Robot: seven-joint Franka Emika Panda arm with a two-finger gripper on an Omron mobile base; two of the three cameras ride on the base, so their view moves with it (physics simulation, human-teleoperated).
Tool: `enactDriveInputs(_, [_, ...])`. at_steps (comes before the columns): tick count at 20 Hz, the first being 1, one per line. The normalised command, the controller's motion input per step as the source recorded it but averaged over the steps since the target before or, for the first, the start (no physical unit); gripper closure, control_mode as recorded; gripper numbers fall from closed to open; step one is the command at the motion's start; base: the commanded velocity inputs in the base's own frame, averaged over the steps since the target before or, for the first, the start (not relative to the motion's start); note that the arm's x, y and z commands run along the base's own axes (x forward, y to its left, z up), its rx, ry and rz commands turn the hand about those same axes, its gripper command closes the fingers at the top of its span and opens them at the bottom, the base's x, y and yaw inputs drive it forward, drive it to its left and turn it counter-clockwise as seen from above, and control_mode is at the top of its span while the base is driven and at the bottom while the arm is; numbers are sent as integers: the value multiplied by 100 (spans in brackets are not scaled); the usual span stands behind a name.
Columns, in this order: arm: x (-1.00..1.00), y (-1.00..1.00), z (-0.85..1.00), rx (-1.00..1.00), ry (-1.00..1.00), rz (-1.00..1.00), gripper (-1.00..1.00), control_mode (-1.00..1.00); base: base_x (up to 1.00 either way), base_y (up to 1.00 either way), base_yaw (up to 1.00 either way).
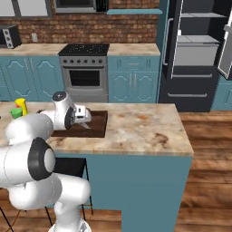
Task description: Gather the avocado and corn from the fridge and place them on a tray on the dining counter. Then gather the chicken drumstick and fish from the fridge and place them on the other tray.
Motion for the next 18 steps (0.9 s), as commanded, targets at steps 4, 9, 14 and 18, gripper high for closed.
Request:
enactDriveInputs(4, [53,1,-35,0,1,0,100,-100,0,0,0])
enactDriveInputs(9, [47,1,-36,0,3,0,100,-100,0,0,0])
enactDriveInputs(14, [42,3,-21,0,9,0,100,-100,0,0,0])
enactDriveInputs(18, [41,1,-19,0,10,0,100,-100,0,0,0])
